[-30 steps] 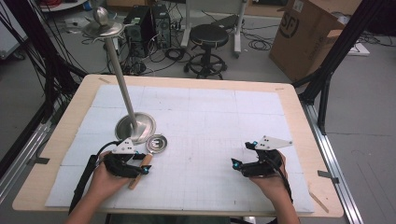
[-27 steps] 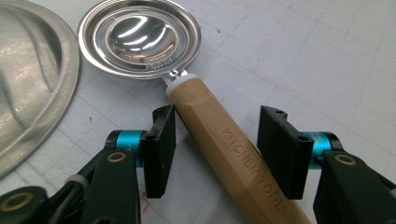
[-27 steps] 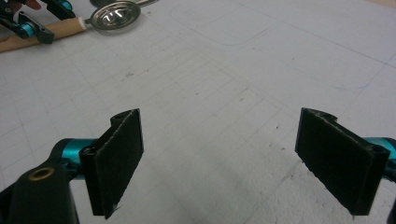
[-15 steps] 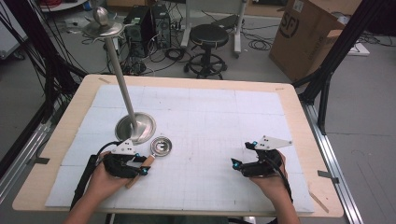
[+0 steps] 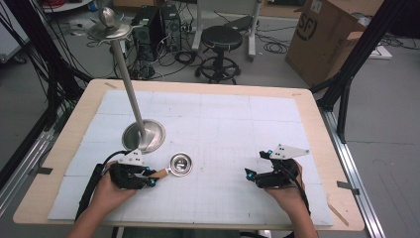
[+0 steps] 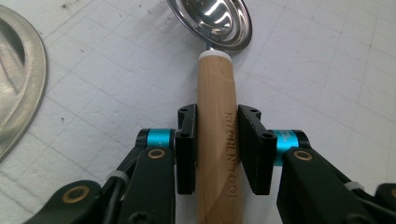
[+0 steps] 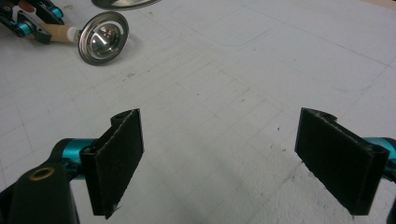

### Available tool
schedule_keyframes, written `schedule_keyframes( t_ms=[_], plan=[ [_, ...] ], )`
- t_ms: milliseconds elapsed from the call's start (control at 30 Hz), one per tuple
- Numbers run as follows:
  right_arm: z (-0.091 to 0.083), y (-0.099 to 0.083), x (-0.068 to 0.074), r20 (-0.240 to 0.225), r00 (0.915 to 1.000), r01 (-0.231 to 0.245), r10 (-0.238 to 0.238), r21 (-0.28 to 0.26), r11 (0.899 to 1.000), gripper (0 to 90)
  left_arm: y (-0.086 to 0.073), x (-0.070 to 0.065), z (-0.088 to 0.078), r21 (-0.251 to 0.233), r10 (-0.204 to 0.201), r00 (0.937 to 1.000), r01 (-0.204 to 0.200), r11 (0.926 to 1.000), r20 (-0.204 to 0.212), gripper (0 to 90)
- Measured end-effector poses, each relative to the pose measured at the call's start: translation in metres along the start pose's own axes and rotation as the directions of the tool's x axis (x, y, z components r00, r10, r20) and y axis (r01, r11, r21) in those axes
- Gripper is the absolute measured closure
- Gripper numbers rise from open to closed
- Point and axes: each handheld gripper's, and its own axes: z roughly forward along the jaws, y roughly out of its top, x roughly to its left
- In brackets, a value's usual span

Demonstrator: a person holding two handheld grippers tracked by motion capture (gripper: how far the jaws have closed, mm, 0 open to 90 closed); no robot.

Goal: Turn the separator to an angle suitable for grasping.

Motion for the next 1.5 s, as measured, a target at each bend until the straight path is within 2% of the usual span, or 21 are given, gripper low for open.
schedule_keyframes(
  t_ms=[33,233,267,400,600,700,933,1033,1133,1333,1433,1500],
  plan=[
    [0.0,0.0,0.0,-0.003,1.0,0.001,-0.001,0.0,1.0,14.2,0.0,0.0,0.0,0.005,0.012,0.9999,-0.011,0.9999,-0.01,66.2],
    [0.0,0.0,0.0,-0.001,1.0,0.0,0.0,0.0,1.0,14.3,0.0,-0.002,-0.003,-0.011,0.016,0.9997,-0.016,0.9998,-0.02,59.9],
    [0.0,0.0,0.0,-0.002,1.0,-0.001,0.001,0.001,1.0,14.3,0.001,-0.003,-0.005,-0.013,0.02,0.9992,-0.021,0.9997,-0.033,54.9],
    [0.0,-0.001,0.0,0.0,1.0,-0.001,0.001,0.003,1.0,14.3,0.0,-0.004,-0.011,-0.023,0.019,0.999,-0.019,0.9995,-0.04,54.1],
    [0.0,-0.001,0.0,0.0,1.0,-0.003,0.003,0.005,1.0,14.3,-0.001,-0.004,-0.014,-0.01,0.014,0.9982,-0.014,0.9999,-0.058,57.6],
    [0.0,-0.001,0.0,-0.001,1.0,0.0,0.0,0.008,1.0,14.3,-0.001,-0.007,-0.01,0.033,0.033,0.9972,-0.031,0.999,-0.067,59.8],
    [0.001,-0.002,0.0,0.001,1.0,0.001,-0.001,0.012,1.0,14.3,0.003,-0.011,-0.004,0.08,0.074,0.9933,-0.067,0.9945,-0.089,66.0],
    [0.0,-0.002,-0.001,0.004,1.0,0.0,0.0,0.01,1.0,14.3,0.004,-0.01,-0.004,0.082,0.081,0.9932,-0.074,0.9939,-0.084,66.4],
    [-0.001,-0.003,-0.001,0.004,1.0,-0.003,0.003,0.011,1.0,14.3,0.004,-0.01,-0.004,0.081,0.073,0.9934,-0.066,0.9945,-0.088,66.8],
    [0.0,-0.003,0.0,0.002,1.0,0.0,0.0,0.013,1.0,14.3,0.004,-0.007,-0.004,0.082,0.067,0.9954,-0.061,0.9948,-0.069,67.2],
    [0.0,-0.003,-0.001,0.001,1.0,0.001,-0.001,0.012,1.0,14.3,0.004,-0.006,-0.004,0.049,0.042,0.9982,-0.04,0.998,-0.043,68.2],
    [0.0,-0.002,0.0,0.002,1.0,-0.001,0.001,0.01,1.0,14.3,0.005,-0.005,-0.002,0.044,0.036,0.9987,-0.035,0.9984,-0.035,68.5]
  ],
)
